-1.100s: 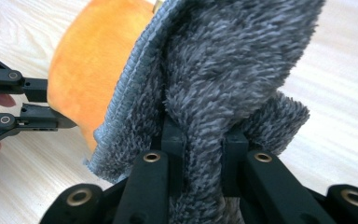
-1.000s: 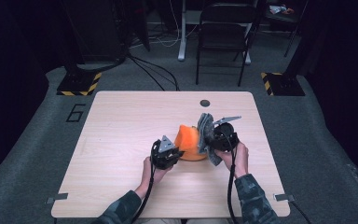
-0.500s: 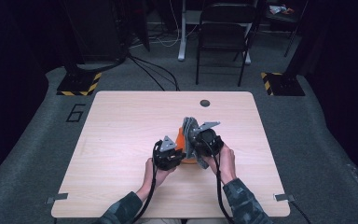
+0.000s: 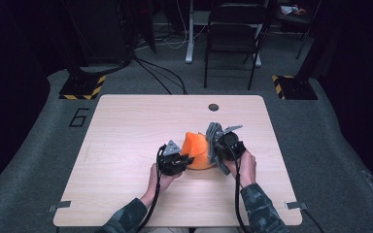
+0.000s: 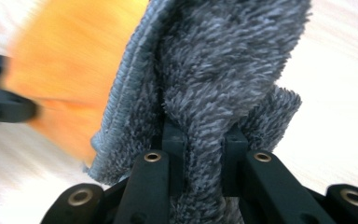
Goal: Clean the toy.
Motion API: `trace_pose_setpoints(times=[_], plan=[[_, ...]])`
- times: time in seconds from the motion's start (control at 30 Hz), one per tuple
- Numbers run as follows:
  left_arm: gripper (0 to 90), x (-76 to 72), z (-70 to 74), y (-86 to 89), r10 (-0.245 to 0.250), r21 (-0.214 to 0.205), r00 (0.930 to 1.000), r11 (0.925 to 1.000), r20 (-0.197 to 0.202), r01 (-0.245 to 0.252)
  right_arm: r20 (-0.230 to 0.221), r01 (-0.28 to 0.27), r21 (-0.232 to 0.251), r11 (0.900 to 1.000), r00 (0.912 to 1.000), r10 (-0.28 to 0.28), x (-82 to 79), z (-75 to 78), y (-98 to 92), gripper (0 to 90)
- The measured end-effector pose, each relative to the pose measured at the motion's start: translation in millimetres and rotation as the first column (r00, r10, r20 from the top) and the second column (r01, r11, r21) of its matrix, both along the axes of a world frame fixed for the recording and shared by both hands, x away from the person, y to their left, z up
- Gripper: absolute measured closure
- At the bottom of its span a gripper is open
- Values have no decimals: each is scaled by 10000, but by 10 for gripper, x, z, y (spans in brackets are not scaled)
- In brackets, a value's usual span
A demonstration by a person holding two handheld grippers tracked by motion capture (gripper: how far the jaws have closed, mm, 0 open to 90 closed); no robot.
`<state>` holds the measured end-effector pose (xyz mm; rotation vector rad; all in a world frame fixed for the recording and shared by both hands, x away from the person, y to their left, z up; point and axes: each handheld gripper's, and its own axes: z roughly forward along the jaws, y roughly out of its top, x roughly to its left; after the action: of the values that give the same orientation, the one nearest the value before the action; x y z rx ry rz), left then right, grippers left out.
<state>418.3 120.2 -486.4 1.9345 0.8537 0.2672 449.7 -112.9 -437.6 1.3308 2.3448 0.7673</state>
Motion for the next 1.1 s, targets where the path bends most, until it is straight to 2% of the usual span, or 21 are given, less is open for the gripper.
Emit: trace_pose_setpoints(times=[0.27,0.37,0.43,0.47,0.53,0.57,0.63,0.73,0.77,0.8,0.83,0.9,0.93,1.0,1.03,1.1], plan=[[756,1,-5,3,-5,-11,10000,10000,4,5,-897,492,-237,9985,9947,-512,109,-255,-145,772],[752,9,-6,13,31,-18,10000,10000,17,-31,-1250,574,-117,9983,9904,-584,128,-269,-197,772],[750,13,-4,27,94,-45,9999,9999,-43,-94,-1048,584,-4,9983,9928,-581,126,-190,-224,771],[749,23,-7,34,98,-44,9999,9999,30,-98,-804,618,98,9980,9949,-608,109,-121,-228,771],[747,26,-8,37,91,-60,10000,9999,9,-91,-538,443,583,9973,9977,-412,61,52,-229,771],[746,25,-9,34,112,-60,9999,9999,34,-112,-245,343,788,9963,9992,-325,40,119,-217,771],[739,23,-8,33,122,-35,9999,9999,36,-122,-278,1,889,9960,9996,24,1,184,-145,770],[678,23,3,34,170,50,9998,9998,72,-170,-600,-388,524,9979,9973,419,-3,85,-16,770],[632,30,25,51,78,284,9997,9996,214,-84,-624,-315,491,9983,9975,346,3,48,2,770],[591,15,40,47,175,240,9997,9996,187,-180,-561,-345,536,9980,9977,375,13,24,-2,769],[552,11,63,58,216,477,9991,9986,368,-233,-540,-295,535,9981,9980,324,19,18,-14,769],[477,15,65,52,361,753,9982,9964,478,-396,-553,-220,576,9981,9982,252,30,10,-40,769],[454,26,43,43,420,660,9986,9969,318,-440,-579,-183,556,9983,9981,215,36,6,-56,768],[463,38,-2,17,378,858,9986,9955,357,-408,-647,-109,699,9975,9978,155,45,-18,-72,768],[488,34,-13,11,330,986,9985,9944,446,-372,-638,-184,726,9972,9977,231,49,-26,-78,769],[574,20,-43,-7,368,944,9980,9947,523,-416,-632,-131,669,9977,9979,173,40,-21,-66,768]])
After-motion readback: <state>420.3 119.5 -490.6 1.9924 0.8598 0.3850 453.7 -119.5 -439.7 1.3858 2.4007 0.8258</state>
